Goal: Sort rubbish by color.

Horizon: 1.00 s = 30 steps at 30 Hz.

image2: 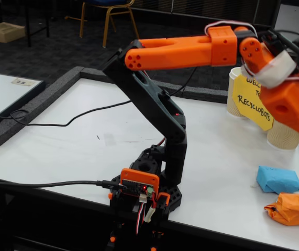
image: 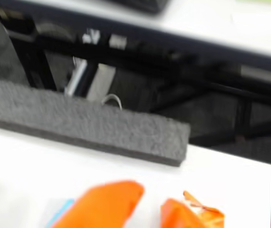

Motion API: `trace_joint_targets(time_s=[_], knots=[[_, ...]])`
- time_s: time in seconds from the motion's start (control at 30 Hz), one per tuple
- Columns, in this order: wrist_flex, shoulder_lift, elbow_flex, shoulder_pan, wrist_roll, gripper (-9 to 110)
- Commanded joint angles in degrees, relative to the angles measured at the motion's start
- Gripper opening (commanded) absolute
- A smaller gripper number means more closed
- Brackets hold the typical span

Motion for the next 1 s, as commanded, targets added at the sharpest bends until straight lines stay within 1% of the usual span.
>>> trace_joint_targets(time_s=[0.0,0.17,0.37,0.43,0.8,0.97], knots=[[-6.0,-0.8,0.4,1.4,-10.1,0],[-5.5,-5.4,0.4,-2.1,-10.1,0],[7.1,-11.7,-6.2,-6.1,-10.1,0],[9.1,-13.9,-7.7,-6.9,-10.1,0],[8.9,-26.9,-19.6,-8.3,-10.1,0],[8.9,-31.3,-22.3,-8.4,-10.1,1]])
